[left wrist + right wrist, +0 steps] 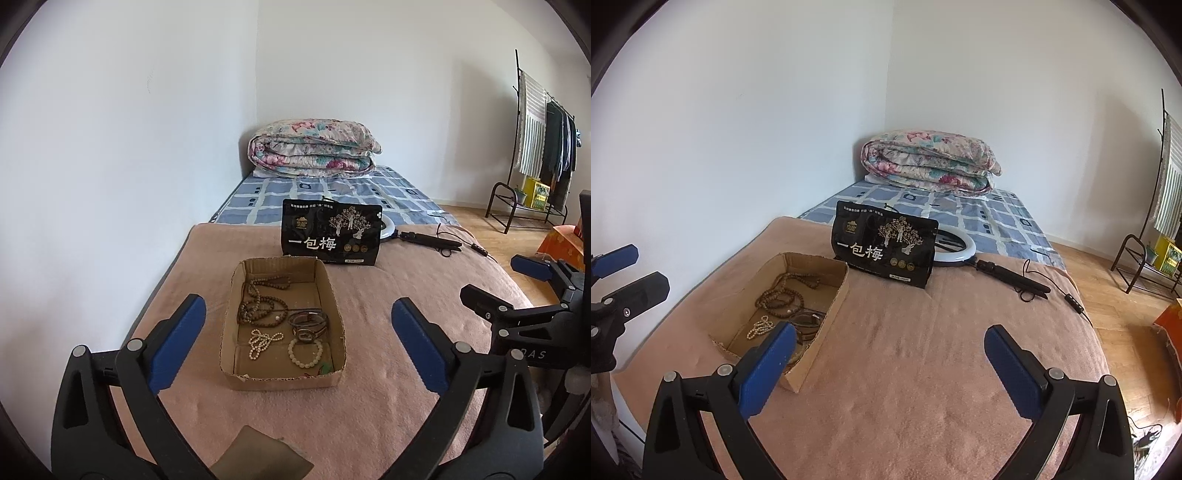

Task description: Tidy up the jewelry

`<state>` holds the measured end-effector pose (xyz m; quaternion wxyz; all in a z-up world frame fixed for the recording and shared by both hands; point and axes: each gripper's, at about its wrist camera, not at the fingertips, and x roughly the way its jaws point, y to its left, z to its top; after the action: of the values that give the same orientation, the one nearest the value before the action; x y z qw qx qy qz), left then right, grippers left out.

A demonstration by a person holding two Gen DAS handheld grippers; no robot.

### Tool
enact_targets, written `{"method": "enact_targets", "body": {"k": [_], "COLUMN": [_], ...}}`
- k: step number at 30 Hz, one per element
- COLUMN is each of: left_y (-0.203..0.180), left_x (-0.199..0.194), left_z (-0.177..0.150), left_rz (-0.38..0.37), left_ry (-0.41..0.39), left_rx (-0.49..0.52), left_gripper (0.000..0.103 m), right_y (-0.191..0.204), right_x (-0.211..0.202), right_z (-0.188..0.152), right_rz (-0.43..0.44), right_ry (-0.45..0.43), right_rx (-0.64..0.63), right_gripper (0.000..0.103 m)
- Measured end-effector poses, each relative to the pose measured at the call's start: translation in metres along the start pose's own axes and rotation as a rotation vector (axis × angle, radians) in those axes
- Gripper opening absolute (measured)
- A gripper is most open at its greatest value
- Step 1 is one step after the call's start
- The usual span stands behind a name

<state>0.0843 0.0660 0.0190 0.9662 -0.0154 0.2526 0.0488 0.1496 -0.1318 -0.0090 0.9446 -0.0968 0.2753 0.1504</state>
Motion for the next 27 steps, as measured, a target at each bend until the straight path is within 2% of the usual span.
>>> {"method": "enact_targets", "body": {"k": [11,27], "left_y": [-0.0019,-0.0062], "left_x": [0.0009,0.0011], "left_z": [-0.0006,-0.0028], "left_rz": [-0.005,-0.007], "left_ry": [0.019,0.022], "left_rx": [-0.006,-0.003], "left_gripper": [0.103,0.103], "right_y": [-0.0020,-0.0048], "right_x": [0.0065,0.0085], "right_z": [-0.0040,-0.0056], "right_rz": [-0.043,-0.038], "right_ry": [0.003,0.016], "right_rx": [-0.013,0.003], "right_gripper": [0.103,0.103]}}
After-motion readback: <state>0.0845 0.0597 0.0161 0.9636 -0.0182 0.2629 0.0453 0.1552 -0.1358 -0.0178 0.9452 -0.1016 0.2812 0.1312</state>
